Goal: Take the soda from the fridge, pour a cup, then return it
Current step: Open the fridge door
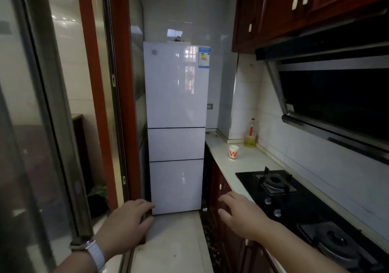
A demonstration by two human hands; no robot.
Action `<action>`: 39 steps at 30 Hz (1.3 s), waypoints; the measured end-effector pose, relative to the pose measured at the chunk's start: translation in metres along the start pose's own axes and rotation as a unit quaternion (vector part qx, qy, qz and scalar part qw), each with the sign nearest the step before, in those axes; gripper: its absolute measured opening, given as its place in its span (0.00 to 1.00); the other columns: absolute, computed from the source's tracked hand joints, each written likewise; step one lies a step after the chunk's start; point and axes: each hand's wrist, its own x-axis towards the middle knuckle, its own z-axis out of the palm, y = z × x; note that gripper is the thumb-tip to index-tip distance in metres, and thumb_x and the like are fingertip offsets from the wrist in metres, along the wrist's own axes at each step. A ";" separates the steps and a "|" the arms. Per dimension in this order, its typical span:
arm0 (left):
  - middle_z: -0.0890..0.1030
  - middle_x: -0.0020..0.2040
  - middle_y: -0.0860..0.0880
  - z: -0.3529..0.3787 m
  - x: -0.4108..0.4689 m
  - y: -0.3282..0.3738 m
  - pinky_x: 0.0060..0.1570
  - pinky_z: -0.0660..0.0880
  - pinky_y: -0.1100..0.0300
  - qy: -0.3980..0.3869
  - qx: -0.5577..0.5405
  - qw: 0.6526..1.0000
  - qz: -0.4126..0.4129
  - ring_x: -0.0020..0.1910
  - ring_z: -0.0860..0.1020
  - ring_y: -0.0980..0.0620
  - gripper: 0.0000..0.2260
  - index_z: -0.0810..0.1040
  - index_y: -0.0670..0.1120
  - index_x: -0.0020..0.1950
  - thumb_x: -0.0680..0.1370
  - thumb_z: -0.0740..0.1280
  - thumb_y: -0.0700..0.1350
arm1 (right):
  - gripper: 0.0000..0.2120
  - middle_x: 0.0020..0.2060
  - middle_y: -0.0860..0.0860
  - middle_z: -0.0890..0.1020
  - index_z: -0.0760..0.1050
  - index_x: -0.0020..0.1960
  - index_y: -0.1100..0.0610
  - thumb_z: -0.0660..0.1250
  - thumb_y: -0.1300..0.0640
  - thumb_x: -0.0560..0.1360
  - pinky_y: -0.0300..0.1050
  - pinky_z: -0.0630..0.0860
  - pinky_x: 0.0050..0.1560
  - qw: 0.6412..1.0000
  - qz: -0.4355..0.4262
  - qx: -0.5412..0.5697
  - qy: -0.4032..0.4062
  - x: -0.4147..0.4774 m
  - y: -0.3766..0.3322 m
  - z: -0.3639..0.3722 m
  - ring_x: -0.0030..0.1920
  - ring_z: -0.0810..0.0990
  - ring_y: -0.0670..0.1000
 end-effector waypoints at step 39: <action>0.69 0.71 0.58 0.058 0.415 -0.115 0.67 0.66 0.62 0.001 -0.026 0.998 -0.066 0.68 0.67 0.59 0.22 0.65 0.59 0.73 0.79 0.60 0.58 | 0.25 0.65 0.45 0.71 0.67 0.72 0.47 0.56 0.39 0.78 0.46 0.71 0.61 0.998 -0.040 0.014 -0.055 0.431 0.153 0.023 0.63 0.71 0.48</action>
